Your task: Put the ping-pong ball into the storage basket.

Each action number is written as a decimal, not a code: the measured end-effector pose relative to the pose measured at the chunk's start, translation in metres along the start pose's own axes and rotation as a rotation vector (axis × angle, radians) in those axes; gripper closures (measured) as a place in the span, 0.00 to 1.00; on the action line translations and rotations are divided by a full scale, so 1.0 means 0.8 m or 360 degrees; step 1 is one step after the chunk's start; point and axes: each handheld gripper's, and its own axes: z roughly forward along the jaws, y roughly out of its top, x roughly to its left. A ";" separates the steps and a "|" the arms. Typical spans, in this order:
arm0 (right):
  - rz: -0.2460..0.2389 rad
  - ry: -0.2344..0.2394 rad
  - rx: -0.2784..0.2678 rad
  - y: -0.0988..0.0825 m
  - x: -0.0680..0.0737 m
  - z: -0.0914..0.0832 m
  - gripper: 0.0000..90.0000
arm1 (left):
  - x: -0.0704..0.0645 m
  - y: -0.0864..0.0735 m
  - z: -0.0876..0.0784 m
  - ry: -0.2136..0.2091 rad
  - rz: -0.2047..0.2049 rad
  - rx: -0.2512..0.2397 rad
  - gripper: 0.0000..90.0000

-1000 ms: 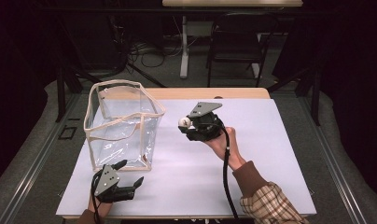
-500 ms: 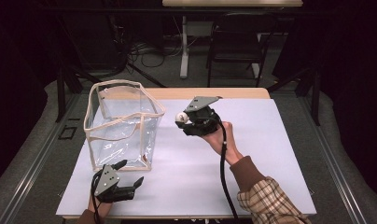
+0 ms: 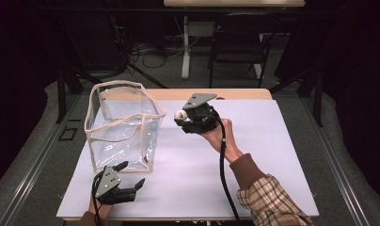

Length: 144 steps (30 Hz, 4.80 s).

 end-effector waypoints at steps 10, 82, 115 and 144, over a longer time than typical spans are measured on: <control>-0.0007 -0.0010 -0.0004 0.009 -0.001 0.002 0.57 | 0.000 0.000 0.000 0.0001 -0.0002 -0.0001 0.18; -0.0047 0.0012 0.0008 0.070 0.004 0.052 0.57 | 0.000 0.000 0.000 -0.0004 0.0003 -0.0001 0.18; -0.0055 0.0048 0.0027 0.089 0.012 0.079 0.57 | 0.000 0.000 0.001 -0.0008 0.0002 0.0000 0.18; -0.0048 0.0079 0.0096 0.108 0.014 0.099 0.57 | 0.000 0.000 0.000 -0.0011 0.0000 0.0001 0.18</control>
